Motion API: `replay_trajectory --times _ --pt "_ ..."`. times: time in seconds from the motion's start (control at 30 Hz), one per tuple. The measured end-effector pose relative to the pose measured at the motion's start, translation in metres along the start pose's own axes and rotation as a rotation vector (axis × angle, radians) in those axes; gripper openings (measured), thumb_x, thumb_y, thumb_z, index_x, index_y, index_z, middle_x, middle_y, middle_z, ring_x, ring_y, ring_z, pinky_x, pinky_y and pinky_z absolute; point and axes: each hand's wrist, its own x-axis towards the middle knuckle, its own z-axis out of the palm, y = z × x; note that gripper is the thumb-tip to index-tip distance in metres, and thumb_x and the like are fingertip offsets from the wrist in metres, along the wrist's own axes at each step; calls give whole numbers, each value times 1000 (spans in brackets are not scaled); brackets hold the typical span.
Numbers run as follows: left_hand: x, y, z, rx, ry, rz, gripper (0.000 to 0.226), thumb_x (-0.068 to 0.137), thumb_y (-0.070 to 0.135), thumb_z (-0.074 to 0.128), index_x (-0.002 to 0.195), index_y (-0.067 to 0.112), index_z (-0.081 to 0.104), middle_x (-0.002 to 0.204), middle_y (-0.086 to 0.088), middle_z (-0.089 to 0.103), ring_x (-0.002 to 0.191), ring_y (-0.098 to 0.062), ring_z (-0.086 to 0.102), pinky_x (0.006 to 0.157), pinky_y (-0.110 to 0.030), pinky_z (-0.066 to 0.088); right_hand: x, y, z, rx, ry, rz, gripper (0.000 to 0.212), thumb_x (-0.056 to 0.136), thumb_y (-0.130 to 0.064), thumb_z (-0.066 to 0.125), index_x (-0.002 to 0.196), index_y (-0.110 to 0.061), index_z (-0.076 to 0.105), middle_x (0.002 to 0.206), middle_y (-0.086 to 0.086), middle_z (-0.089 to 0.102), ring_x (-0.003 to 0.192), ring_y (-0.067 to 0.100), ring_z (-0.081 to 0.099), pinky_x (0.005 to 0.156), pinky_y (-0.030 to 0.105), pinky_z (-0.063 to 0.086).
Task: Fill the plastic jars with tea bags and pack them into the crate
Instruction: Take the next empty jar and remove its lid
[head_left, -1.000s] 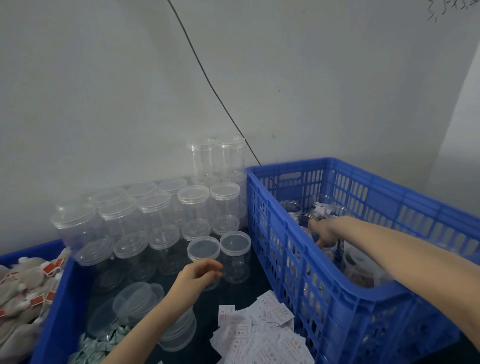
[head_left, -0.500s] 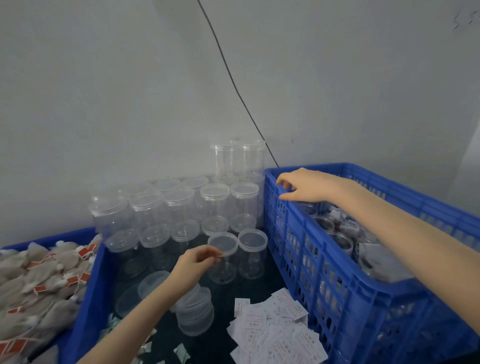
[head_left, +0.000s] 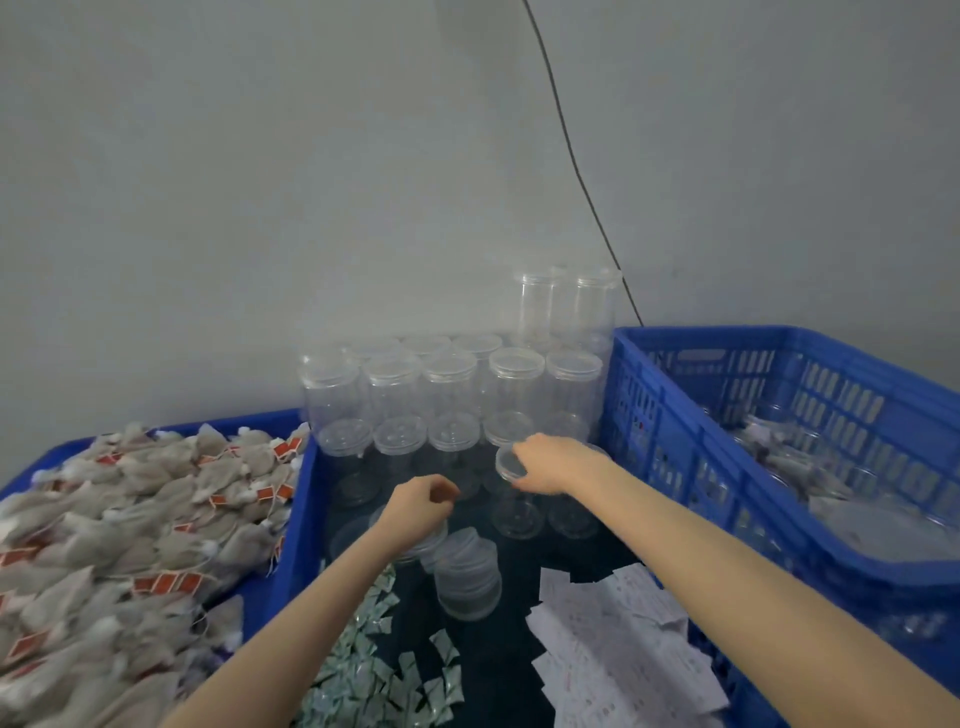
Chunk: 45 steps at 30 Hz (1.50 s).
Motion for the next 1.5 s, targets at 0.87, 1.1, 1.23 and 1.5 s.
replay_trajectory --times 0.87,1.1,1.23,1.5 --pt "-9 -9 7 -41 11 39 29 89 6 55 114 17 64 113 0 68 101 -10 61 86 -16 43 20 1 101 136 451 5 53 102 -21 50 153 -20 33 159 0 33 149 17 23 114 29 30" --pt "-3 5 15 -216 94 153 98 76 20 78 151 14 14 147 -4 31 135 -17 33 110 -29 32 -2 -12 68 296 635 -189 50 99 -22 55 148 -19 43 154 0 41 148 18 28 115 31 32" --pt "-4 14 7 -465 57 238 116 73 18 82 151 25 -5 145 0 35 132 -11 39 103 -18 38 -16 -23 50 534 702 -324 51 93 -20 66 141 -17 52 146 -2 51 143 12 34 116 25 24" --pt "-19 29 -15 -804 64 219 63 82 14 74 133 23 38 128 1 59 113 -11 60 84 -24 53 -15 -39 47 1281 527 -126 113 67 -50 80 156 -21 17 150 -15 32 138 4 31 116 26 31"
